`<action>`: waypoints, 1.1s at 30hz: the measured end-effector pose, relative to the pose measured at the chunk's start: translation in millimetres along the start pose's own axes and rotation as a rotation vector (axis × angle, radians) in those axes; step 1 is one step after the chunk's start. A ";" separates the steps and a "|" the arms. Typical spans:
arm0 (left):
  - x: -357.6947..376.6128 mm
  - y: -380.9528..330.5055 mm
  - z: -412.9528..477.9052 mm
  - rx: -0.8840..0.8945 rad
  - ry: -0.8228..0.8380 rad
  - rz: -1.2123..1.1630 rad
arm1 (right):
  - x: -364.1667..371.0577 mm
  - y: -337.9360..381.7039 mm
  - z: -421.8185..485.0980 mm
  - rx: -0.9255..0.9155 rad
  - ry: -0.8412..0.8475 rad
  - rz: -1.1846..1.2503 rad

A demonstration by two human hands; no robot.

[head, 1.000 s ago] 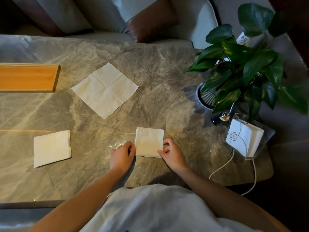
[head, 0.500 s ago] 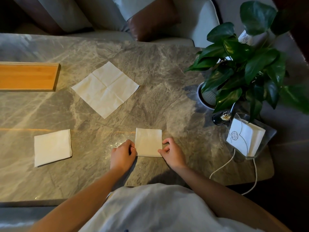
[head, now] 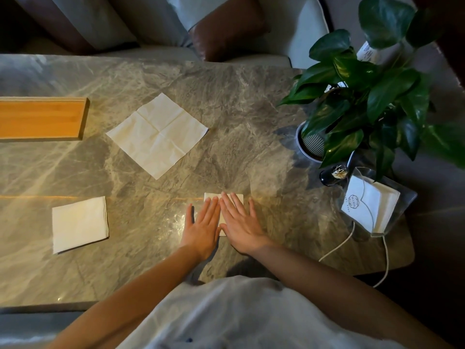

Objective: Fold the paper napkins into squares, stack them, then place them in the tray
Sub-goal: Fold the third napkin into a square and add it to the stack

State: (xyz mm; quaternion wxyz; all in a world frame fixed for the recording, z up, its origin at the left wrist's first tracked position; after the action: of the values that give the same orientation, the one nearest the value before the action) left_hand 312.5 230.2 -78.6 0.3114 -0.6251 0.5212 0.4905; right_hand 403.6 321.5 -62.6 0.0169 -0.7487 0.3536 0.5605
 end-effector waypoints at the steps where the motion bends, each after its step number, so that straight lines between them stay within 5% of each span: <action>1: 1.9 0.6 -0.2 -0.005 0.020 0.007 | 2.0 -2.4 -0.1 0.008 0.015 -0.019; 19: 8.8 24.2 -18.3 -0.084 0.071 -0.066 | 0.7 -48.3 -17.9 0.076 0.078 0.021; 25: -13.8 7.2 -19.2 -0.349 0.013 -0.571 | 4.3 -45.5 -16.6 0.098 0.049 0.075; 31: -14.0 14.0 -2.5 -0.546 0.214 -1.221 | 1.1 -42.9 -17.2 0.115 0.073 0.083; 33: -13.4 15.9 -1.1 -0.543 0.271 -1.276 | 0.2 -41.7 -17.4 0.117 0.076 0.101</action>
State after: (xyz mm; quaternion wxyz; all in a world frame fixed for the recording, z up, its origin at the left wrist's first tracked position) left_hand 297.9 229.7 -63.7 0.3035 -0.9197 -0.0536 0.2431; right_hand 440.9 345.3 -71.8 0.0189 -0.7482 0.4236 0.5102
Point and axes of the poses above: each hand's wrist, its own z-axis towards the middle knuckle, its own x-axis out of the palm, y = z × x, the point moved 3 cm from there along z, towards the middle knuckle, and after that the axes turned 14 degrees about z, right-handed, at the moved point
